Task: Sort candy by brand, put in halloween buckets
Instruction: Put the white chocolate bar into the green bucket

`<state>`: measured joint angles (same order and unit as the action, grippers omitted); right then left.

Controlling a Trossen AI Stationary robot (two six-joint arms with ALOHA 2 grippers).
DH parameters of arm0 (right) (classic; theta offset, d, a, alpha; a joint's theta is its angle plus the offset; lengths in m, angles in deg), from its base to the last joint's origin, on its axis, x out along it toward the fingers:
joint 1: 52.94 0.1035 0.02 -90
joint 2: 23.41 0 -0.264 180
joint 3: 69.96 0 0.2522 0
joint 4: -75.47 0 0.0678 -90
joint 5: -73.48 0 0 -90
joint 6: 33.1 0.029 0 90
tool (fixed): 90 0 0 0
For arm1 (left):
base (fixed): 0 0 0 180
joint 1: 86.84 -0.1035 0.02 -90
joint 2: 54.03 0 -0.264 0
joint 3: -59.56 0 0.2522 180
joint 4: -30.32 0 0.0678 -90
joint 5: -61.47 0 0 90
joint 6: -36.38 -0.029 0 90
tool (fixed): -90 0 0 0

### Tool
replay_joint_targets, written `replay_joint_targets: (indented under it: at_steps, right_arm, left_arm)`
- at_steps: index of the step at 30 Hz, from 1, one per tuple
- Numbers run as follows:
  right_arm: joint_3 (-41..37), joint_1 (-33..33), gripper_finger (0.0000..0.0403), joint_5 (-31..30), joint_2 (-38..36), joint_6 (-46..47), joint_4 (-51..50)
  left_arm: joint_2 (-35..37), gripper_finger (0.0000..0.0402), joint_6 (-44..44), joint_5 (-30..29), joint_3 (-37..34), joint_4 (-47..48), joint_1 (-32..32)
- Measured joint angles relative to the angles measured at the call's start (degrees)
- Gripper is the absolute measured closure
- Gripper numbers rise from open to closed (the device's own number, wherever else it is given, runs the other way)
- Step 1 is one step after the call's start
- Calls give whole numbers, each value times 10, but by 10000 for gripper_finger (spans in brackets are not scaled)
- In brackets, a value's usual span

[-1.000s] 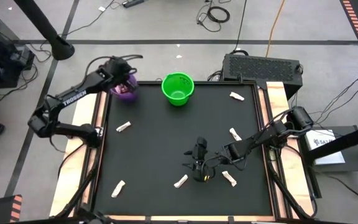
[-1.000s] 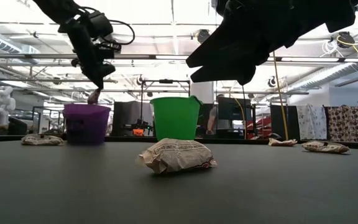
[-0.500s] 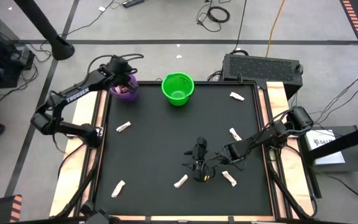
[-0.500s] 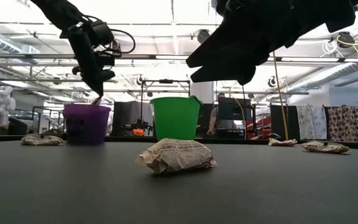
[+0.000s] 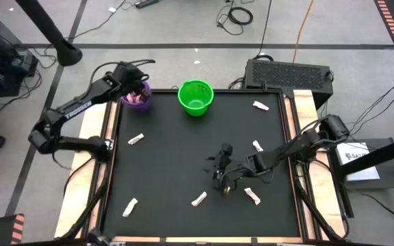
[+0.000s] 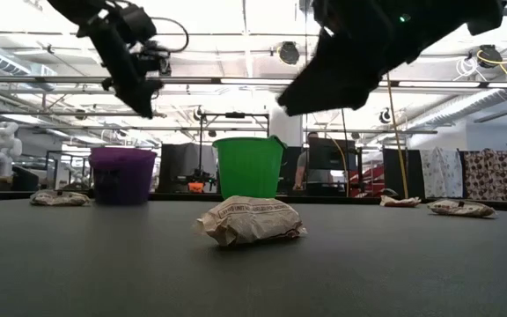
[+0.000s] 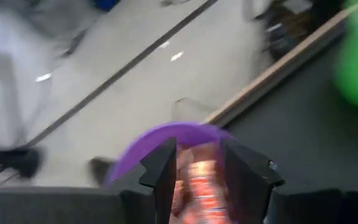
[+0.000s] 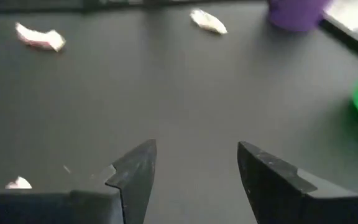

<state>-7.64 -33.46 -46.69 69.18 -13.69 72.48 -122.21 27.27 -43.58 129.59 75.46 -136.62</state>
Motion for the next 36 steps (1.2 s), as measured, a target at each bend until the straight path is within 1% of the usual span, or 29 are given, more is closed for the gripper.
replay_joint_targets:
  at_steps: [3,6,8,9,13,16,19,21,23,25,27,30,34,36]
  right_arm:
    - [0,-20,193,0,-34,36,-86]
    - [0,-52,201,-17,-66,85,-176]
    - [0,-77,205,-25,-77,123,-241]
    - [0,-91,207,-25,-82,143,-276]
    - [0,-146,211,-20,-86,230,-418]
    - [0,-178,211,27,-86,281,-499]
    - [0,-185,211,90,-86,292,-520]
    - [0,-176,211,139,-86,291,-520]
    - [0,-161,211,168,-86,294,-526]
    - [0,-146,211,164,-86,315,-552]
    - [0,-137,211,135,-86,350,-586]
    - [0,-130,211,106,-86,408,-636]
    - [0,-126,211,106,-86,471,-702]
    - [0,-126,211,106,-86,491,-730]
  left_arm:
    - [24,270,36,97,-4,0,30]
    - [42,270,59,205,-35,-38,81]
    - [43,270,72,246,-64,-71,130]
    - [44,270,75,253,-78,-84,158]
    - [45,270,77,255,-125,-112,269]
    - [45,270,90,254,-154,-131,346]
    - [50,270,103,253,-176,-147,419]
    - [49,270,103,251,-197,-172,472]
    - [49,270,103,252,-218,-208,522]
    - [43,270,103,251,-239,-266,565]
    - [39,270,103,249,-263,-321,604]
    - [30,270,90,222,-294,-424,645]
    - [23,270,65,159,-327,-513,668]
    - [23,270,53,131,-334,-529,667]
